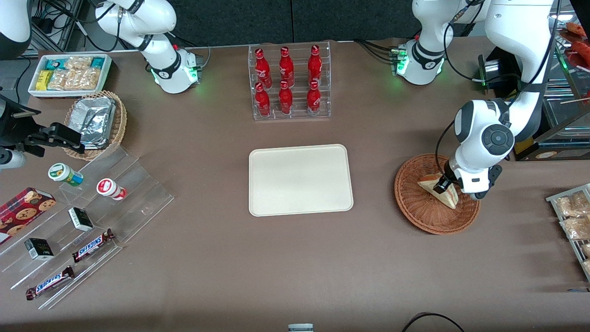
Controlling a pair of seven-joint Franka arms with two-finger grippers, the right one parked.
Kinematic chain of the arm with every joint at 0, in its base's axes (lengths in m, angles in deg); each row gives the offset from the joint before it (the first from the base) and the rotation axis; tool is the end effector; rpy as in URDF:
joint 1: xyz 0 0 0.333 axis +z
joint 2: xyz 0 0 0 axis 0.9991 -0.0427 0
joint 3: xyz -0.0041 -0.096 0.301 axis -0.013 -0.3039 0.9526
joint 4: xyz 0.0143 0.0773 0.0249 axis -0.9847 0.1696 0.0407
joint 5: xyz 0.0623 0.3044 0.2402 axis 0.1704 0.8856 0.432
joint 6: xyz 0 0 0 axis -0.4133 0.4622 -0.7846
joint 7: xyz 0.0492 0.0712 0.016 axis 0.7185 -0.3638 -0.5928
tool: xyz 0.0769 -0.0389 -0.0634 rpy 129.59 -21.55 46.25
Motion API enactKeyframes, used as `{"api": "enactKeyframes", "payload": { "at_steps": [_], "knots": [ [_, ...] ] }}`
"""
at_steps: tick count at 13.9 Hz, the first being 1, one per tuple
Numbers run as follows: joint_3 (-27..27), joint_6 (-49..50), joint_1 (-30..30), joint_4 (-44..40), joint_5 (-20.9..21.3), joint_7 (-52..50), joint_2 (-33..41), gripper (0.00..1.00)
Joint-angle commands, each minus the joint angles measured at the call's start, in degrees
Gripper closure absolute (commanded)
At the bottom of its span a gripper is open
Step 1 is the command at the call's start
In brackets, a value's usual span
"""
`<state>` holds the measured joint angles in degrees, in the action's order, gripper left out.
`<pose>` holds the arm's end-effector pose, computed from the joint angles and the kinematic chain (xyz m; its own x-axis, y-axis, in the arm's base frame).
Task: Place sandwich from basket to tray
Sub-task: 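Close the left gripper on the sandwich and lift it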
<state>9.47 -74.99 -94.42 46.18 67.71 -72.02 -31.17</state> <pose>0.5359 -0.0469 0.2592 0.6532 0.7570 0.0137 0.7550 -0.6499 -0.0871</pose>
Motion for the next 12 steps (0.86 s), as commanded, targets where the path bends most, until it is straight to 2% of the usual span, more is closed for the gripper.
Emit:
{"api": "enactKeyframes", "payload": {
  "at_steps": [1,4,7,9,12],
  "knots": [
    [0.0,-0.7,-0.5,0.8,0.4,-1.6,0.9,1.0],
    [-0.3,1.1,-0.8,-0.4,0.8,-0.7,2.5,1.0],
    [-1.1,18.6,-2.4,-9.6,1.0,3.8,4.4,1.0],
    [-2.0,28.5,-5.3,-17.8,0.9,4.4,4.2,1.0],
    [-2.3,33.0,-12.9,-24.4,0.3,4.2,2.3,1.0]
  ]
}}
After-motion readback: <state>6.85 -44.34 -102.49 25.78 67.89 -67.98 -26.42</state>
